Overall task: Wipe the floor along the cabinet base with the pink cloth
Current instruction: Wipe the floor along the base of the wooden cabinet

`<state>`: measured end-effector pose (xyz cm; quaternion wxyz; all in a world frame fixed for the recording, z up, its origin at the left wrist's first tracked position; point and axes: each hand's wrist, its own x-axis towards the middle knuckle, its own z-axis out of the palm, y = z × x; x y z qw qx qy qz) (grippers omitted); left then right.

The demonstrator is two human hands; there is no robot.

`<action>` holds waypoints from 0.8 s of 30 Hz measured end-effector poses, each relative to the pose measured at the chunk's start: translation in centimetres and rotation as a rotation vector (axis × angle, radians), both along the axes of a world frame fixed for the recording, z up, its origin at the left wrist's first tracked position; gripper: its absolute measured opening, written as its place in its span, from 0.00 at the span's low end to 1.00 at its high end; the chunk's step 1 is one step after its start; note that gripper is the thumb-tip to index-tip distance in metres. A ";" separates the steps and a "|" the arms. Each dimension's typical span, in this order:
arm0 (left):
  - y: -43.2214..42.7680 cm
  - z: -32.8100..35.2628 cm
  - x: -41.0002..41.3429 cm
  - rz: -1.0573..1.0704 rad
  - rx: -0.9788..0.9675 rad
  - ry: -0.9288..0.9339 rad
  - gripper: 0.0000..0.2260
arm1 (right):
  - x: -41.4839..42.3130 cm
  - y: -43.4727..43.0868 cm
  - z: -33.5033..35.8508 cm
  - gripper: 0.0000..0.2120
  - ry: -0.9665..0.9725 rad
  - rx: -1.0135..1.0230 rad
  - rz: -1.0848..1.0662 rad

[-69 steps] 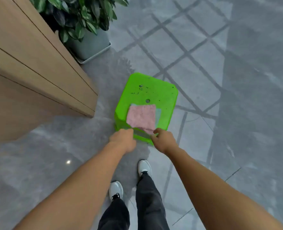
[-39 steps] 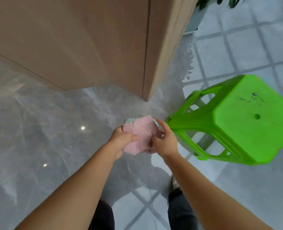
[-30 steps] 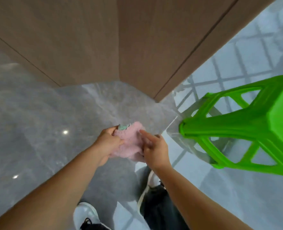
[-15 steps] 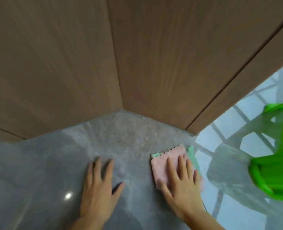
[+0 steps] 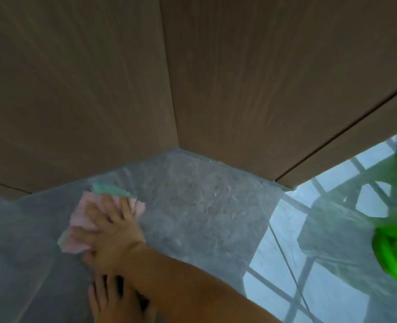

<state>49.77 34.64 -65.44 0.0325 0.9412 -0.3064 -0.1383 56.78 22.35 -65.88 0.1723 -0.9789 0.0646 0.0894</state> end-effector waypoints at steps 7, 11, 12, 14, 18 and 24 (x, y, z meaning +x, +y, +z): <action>-0.8 0.0 -1.0 -0.009 0.030 -0.128 0.36 | -11.6 -12.4 0.2 0.32 0.007 -0.156 -0.211; -0.1 -0.7 -0.9 -0.037 0.045 -0.125 0.37 | -29.4 -18.5 0.2 0.32 0.124 -0.227 -0.649; -0.3 -0.8 -0.9 -0.032 0.053 -0.117 0.37 | -33.5 -19.2 0.4 0.32 0.155 -0.208 -0.803; -0.3 -0.7 -1.1 -0.032 0.082 -0.109 0.38 | -36.9 -19.2 0.5 0.34 0.182 -0.165 -1.185; 0.0 -1.0 -0.9 -0.011 0.055 -0.148 0.38 | -25.6 -14.3 1.3 0.33 0.163 -0.246 -1.658; 0.4 0.5 -0.4 -0.042 0.045 -0.016 0.34 | -5.2 2.2 2.2 0.26 0.111 0.162 -0.238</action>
